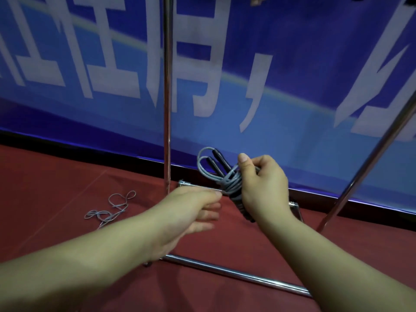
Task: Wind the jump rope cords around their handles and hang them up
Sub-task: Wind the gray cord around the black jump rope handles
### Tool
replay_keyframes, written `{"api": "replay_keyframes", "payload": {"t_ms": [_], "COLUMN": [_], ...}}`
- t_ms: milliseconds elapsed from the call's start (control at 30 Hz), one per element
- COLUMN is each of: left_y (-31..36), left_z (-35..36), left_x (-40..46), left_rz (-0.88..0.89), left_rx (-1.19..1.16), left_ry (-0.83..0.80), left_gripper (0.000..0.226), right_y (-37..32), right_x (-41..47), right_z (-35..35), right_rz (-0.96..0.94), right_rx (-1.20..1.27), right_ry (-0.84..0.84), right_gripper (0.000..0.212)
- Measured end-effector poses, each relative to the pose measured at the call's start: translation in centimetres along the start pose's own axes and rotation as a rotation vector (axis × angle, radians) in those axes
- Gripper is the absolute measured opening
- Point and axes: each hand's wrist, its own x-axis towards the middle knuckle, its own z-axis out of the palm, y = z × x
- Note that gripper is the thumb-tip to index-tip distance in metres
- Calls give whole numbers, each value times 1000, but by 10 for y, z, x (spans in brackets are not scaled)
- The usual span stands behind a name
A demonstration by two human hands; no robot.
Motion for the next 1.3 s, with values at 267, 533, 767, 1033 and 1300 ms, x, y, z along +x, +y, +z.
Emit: {"api": "replay_keyframes", "payload": {"t_ms": [267, 533, 767, 1033, 1300], "left_y": [6, 9, 6, 0, 2], "left_z": [5, 0, -13, -25, -25], "left_x": [-3, -7, 0, -8, -12], "left_rz": [45, 143, 247, 207, 160], "left_rx": [-98, -149, -118, -15, 21], "left_ry": [-91, -138, 4, 74, -4], "left_gripper": [33, 57, 77, 85, 85], "right_y": [-10, -22, -27, -22, -20], "right_x": [-5, -17, -29, -28, -28], "right_z": [11, 15, 21, 1, -10], "right_rz": [76, 75, 96, 245, 300], "right_rx": [112, 156, 281, 460, 427], "right_ry": [26, -10, -229, -708, -828], "right_gripper": [32, 34, 45, 34, 32]}}
